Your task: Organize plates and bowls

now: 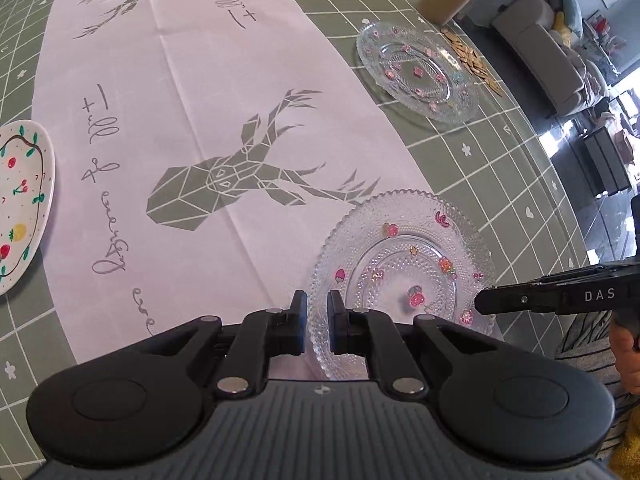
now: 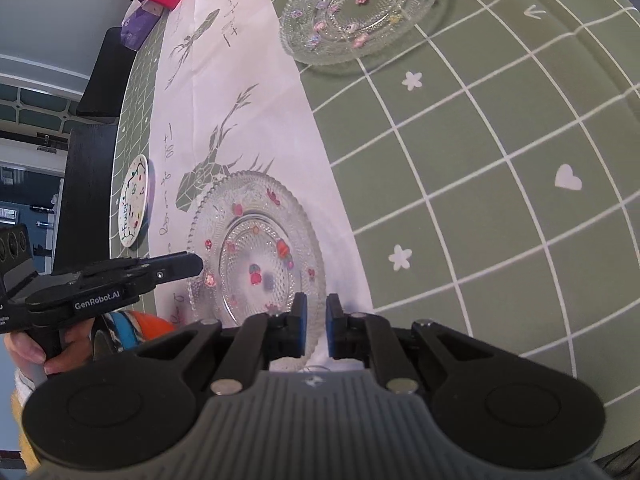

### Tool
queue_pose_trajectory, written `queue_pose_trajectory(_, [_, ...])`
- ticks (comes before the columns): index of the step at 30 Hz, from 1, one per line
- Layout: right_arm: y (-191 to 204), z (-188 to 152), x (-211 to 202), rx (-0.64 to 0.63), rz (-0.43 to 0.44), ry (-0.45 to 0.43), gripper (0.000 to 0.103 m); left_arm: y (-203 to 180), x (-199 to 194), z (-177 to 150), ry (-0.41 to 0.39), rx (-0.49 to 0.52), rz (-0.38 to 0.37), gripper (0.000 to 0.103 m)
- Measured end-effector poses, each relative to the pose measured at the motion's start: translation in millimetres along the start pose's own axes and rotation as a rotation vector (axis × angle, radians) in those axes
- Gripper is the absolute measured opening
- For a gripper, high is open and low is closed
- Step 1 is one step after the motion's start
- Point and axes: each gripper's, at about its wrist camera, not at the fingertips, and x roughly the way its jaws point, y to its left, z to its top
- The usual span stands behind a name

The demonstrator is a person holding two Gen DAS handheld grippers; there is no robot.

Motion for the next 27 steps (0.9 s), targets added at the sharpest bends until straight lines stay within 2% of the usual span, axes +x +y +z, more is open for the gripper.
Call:
queue_pose_trajectory(4, [-7.8,-14.5,3.1,0.022,0.001,0.029,0.009,-10.9,8.2,-2.9,0.028,0.018,0.038,0.012])
queue_pose_trajectory(7, [-9.0,-24.3,1.2,0.027,0.028,0.047,0.009,-19.7,9.8,-4.4,0.022,0.069,0.070,0.013])
queue_pose_trajectory(14, [-18.4,-30.6,-2.9,0.037,0.040,0.042,0.009,-28.1,11.9,-6.9,0.022,0.104,0.062,0.014])
queue_pose_trajectory(20, [-8.8,-33.7,-2.6,-0.056,0.012,0.013,0.009,-35.7,12.9,-8.6,0.008,0.148,0.095,0.020])
queue_pose_trajectory(25, [1.8,-39.9,-4.8,-0.137,-0.044,-0.022,0.010,-42.8,11.2,-12.8,-0.068,0.205,0.199,0.044])
queue_pose_trajectory(27, [8.3,-43.7,-8.0,-0.187,-0.088,-0.054,0.016,-46.5,9.3,-15.2,-0.085,0.230,0.236,0.046])
